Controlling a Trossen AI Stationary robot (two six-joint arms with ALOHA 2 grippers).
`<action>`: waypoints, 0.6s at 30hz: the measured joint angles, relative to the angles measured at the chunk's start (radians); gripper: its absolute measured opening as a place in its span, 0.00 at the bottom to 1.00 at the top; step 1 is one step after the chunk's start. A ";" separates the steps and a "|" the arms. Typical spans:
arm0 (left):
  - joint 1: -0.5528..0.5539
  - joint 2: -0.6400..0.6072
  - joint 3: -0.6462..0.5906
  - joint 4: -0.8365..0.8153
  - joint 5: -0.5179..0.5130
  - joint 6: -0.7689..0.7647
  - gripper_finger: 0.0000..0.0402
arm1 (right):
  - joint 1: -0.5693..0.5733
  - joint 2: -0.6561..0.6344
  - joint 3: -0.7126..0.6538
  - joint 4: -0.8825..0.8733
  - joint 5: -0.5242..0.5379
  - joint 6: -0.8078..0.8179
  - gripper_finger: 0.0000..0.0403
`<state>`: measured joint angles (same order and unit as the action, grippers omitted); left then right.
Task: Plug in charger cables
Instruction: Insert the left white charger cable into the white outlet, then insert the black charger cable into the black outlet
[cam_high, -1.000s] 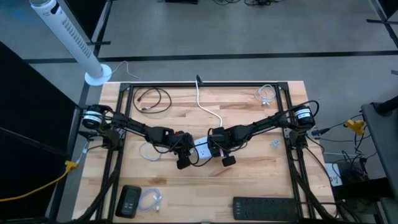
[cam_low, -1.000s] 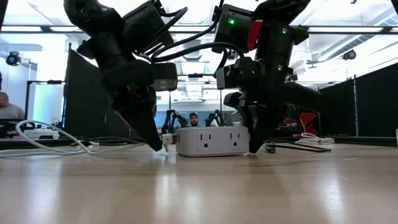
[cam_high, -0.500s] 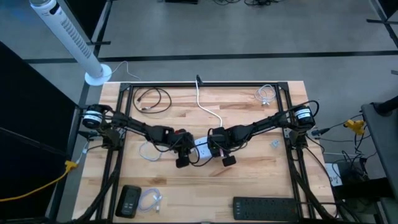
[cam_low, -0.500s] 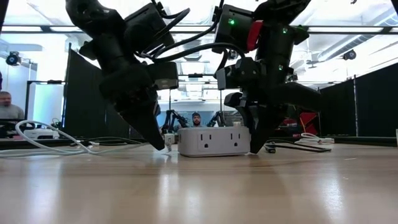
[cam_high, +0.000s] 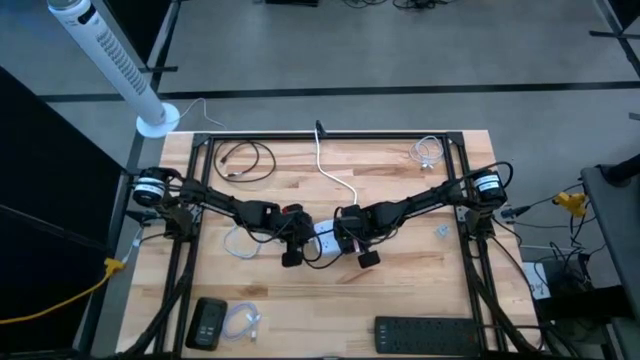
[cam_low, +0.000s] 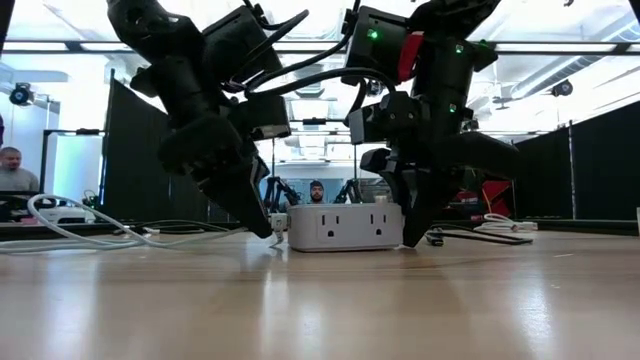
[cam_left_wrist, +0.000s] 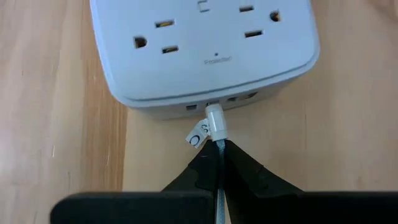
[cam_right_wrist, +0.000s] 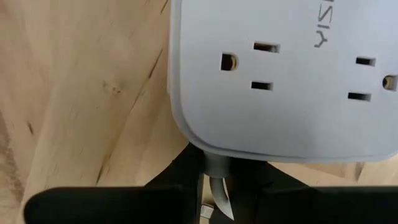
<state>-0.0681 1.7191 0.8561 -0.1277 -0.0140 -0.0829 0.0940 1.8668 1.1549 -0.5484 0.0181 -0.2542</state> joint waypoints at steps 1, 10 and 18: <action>0.000 0.000 0.000 0.004 0.008 0.023 0.00 | 0.000 0.000 0.000 0.000 -0.001 -0.001 0.09; 0.004 0.000 -0.001 0.021 0.034 0.107 0.00 | 0.011 0.000 0.000 -0.002 -0.004 0.026 0.09; 0.004 -0.001 0.002 -0.065 -0.278 0.026 0.10 | 0.010 0.000 0.002 0.027 0.016 0.101 0.10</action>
<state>-0.0643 1.7176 0.8581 -0.1926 -0.2923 -0.0564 0.1040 1.8668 1.1568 -0.5214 0.0341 -0.1534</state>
